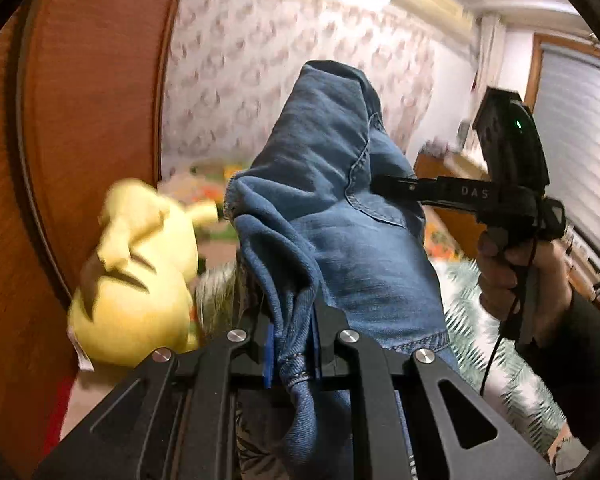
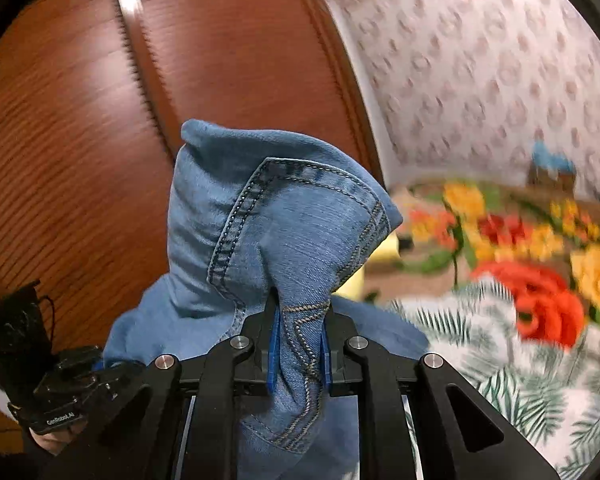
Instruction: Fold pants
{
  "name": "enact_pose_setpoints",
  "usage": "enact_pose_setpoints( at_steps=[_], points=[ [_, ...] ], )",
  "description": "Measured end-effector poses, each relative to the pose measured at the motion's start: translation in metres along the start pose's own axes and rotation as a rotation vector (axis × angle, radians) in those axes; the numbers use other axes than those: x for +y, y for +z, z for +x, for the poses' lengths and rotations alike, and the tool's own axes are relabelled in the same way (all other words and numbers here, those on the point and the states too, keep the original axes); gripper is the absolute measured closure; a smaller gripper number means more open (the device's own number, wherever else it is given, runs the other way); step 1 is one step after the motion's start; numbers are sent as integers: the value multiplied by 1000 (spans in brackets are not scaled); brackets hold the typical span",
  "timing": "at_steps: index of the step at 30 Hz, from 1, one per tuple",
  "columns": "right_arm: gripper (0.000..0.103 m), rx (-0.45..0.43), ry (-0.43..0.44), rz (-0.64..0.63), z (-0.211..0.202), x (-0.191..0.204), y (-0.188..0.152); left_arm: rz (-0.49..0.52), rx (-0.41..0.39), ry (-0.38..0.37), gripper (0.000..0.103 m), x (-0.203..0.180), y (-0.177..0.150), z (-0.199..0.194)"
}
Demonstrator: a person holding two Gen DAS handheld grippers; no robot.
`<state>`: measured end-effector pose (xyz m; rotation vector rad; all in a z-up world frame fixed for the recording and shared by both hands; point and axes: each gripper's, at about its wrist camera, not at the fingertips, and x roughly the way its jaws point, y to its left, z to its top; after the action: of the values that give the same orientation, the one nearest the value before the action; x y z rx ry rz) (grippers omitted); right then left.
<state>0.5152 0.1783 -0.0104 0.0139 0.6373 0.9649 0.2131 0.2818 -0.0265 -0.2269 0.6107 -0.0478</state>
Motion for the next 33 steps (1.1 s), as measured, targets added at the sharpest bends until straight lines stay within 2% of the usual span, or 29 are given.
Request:
enact_pose_setpoints(
  at_steps=[3, 4, 6, 8, 11, 13, 15, 17, 18, 20, 23, 25, 28, 33],
  points=[
    [78, 108, -82, 8, 35, -21, -18, -3, 61, 20, 89, 5, -12, 24],
    [74, 118, -104, -2, 39, -26, -22, -6, 66, 30, 88, 7, -14, 28],
    [58, 113, -134, -29, 42, -29, -21, -15, 69, 30, 88, 11, -15, 31],
    [55, 103, -177, -79, 38, -27, -17, -3, 71, 37, 87, 10, -15, 31],
    [54, 44, -246, -150, 38, -12, 3, 9, 74, 51, 87, 8, -15, 32],
    [54, -20, -261, -170, 17, 11, -3, 12, 72, 57, 86, 7, -14, 32],
    [54, -54, -191, -184, 11, 27, -5, 15, 70, 62, 86, 6, -14, 33],
    [54, -24, -96, -230, 23, 43, -2, 17, 73, 70, 86, 4, -14, 32],
    [54, -16, -85, -263, 31, 52, -1, 17, 75, 73, 86, 4, -14, 32],
    [56, 23, -113, -267, 54, 56, 4, 17, 80, 80, 86, 3, -15, 32],
    [58, 120, -145, -203, 90, 35, 9, 14, 81, 94, 85, 3, -17, 31],
    [58, 130, -158, -196, 99, 33, 9, 4, 82, 97, 85, 2, -16, 30],
    [58, 80, -165, -173, 84, 36, 4, 1, 81, 103, 82, 1, -14, 28],
    [58, 11, -173, -159, 37, 53, -17, 17, 61, 158, 68, -6, -10, 12]
  ],
)
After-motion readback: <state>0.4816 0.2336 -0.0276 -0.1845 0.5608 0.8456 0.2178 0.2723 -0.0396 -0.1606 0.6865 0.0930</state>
